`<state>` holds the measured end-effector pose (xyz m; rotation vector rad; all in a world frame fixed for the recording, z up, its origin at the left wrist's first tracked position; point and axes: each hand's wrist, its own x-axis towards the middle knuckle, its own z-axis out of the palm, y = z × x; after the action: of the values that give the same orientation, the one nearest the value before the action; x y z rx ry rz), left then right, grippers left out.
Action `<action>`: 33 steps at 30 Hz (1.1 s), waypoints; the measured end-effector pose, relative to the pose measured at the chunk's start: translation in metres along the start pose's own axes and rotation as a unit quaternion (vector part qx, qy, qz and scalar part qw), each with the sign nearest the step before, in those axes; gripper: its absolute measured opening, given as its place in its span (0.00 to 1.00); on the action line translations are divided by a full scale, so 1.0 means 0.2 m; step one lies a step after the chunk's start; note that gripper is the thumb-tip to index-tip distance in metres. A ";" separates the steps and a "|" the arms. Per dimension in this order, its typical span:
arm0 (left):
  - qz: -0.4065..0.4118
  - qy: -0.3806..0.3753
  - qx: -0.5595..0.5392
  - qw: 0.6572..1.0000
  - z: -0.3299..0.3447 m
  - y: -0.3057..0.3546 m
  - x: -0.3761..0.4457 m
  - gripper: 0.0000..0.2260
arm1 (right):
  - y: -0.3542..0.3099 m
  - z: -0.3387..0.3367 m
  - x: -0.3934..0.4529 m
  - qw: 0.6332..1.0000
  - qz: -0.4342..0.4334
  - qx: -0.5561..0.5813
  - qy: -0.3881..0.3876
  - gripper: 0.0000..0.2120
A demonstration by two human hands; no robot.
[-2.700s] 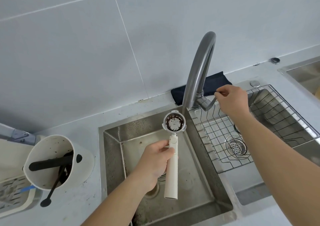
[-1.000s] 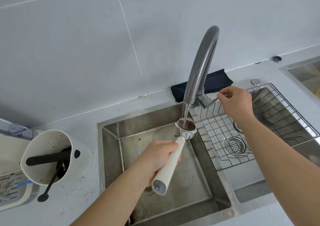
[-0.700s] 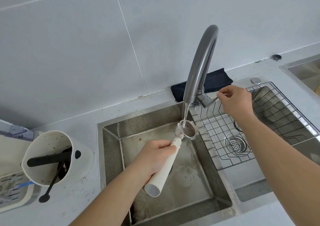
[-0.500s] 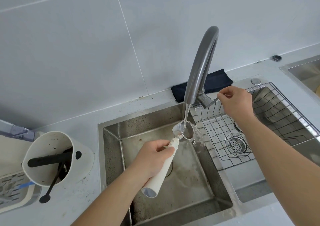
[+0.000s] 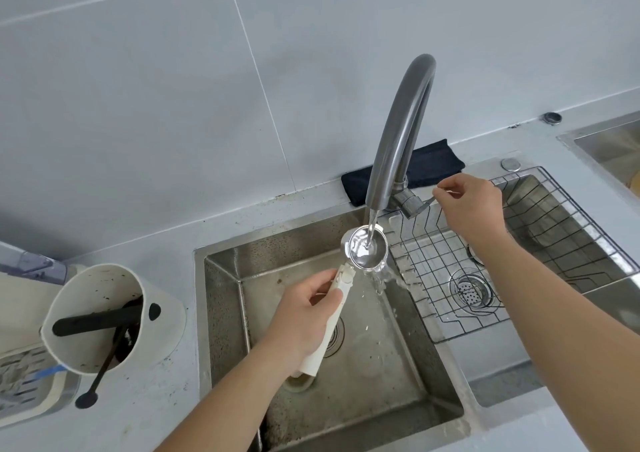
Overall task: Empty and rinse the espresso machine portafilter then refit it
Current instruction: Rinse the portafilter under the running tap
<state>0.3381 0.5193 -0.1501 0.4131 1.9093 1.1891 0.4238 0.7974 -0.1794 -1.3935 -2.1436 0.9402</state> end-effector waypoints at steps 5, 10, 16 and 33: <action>0.006 -0.002 -0.034 0.999 0.05 -0.02 0.04 0.17 | 0.00 0.00 0.00 1.000 -0.002 -0.004 -0.005 0.07; 0.008 -0.017 -0.065 0.998 0.09 -0.01 0.06 0.20 | 0.00 0.00 0.00 1.000 -0.003 -0.007 -0.007 0.07; -0.012 -0.046 -0.144 0.988 0.13 0.01 0.09 0.15 | 0.01 0.00 0.01 1.000 -0.008 -0.005 -0.003 0.07; -0.154 -0.115 -0.287 0.939 0.14 0.00 0.05 0.09 | 0.01 0.00 0.01 1.000 -0.008 -0.006 0.002 0.07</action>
<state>0.3546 0.5412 -0.1611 -0.0642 1.2895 1.3445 0.4240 0.7989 -0.1816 -1.3816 -2.1571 0.9201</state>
